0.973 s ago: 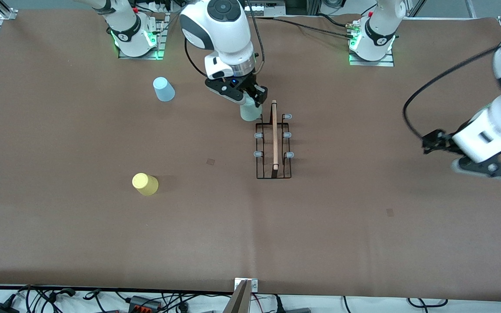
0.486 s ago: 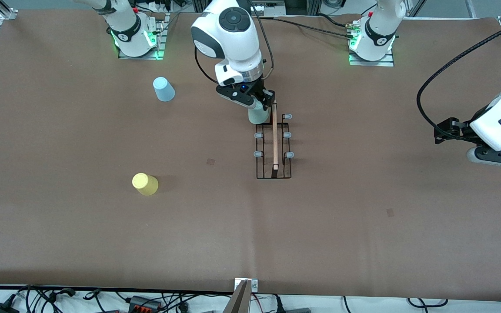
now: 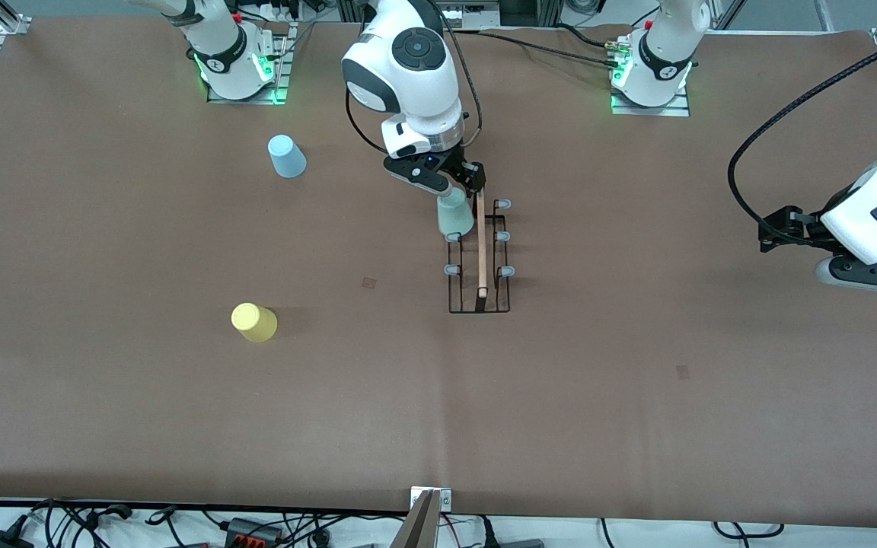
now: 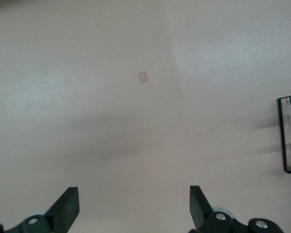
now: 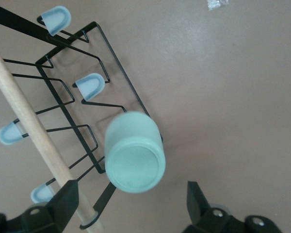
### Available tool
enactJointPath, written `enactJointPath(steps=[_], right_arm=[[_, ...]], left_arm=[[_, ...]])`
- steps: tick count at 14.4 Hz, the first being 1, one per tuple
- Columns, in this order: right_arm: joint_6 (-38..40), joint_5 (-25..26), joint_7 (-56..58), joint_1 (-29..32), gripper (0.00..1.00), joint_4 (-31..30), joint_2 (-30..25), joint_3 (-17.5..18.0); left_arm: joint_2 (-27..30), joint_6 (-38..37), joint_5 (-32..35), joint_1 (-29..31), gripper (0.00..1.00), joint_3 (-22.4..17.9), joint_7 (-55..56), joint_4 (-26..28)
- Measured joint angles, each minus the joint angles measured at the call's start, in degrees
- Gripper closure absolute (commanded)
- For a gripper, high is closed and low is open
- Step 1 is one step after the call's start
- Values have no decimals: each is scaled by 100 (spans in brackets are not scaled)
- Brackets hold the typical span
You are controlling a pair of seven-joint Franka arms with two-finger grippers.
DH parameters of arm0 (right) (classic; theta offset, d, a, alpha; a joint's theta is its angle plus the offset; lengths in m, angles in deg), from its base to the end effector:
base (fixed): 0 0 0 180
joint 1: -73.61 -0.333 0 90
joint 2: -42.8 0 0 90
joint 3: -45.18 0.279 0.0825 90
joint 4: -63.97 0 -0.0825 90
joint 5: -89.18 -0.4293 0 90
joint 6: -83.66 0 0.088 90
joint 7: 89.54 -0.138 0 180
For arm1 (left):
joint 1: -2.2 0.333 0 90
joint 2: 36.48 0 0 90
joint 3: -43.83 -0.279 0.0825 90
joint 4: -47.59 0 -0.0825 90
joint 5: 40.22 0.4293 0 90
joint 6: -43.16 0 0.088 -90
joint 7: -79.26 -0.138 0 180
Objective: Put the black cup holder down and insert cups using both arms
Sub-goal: 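Release the teal cup and move the right gripper to the yellow cup, then grasp the yellow cup with the right gripper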
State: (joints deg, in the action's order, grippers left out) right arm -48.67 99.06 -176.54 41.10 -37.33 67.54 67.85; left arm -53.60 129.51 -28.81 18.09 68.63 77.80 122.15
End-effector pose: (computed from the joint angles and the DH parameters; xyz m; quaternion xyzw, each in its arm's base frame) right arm 0.4105 0.5581 0.2593 -0.9671 0.2433 -0.0127 0.0736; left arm 0.6635 -0.0408 0.5149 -0.9955 0.0809 0.0312 0.0395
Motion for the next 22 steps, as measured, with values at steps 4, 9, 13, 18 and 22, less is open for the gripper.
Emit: enactJointPath(steps=[4,9,13,18,22], right_arm=[[187,63,353,192,0,136,-132,-95],[1236,71,3067,1585,0,-88,-568,-165],[1241,72,5444,2625,0,-400,-633,-444],[567,72,6963,3130,0,-717,-357,-799],[-249,73,7360,3191,0,-818,51,-869]], left_arm=[[34,-32,0,0,0,-19,0,5],[578,38,-610,-965,0,-1298,4,536],[1184,683,-825,-1570,0,-2166,-5,1504],[1761,874,-826,-1918,0,-2351,8,2231],[1786,920,-826,-1912,0,-2417,5,2320]])
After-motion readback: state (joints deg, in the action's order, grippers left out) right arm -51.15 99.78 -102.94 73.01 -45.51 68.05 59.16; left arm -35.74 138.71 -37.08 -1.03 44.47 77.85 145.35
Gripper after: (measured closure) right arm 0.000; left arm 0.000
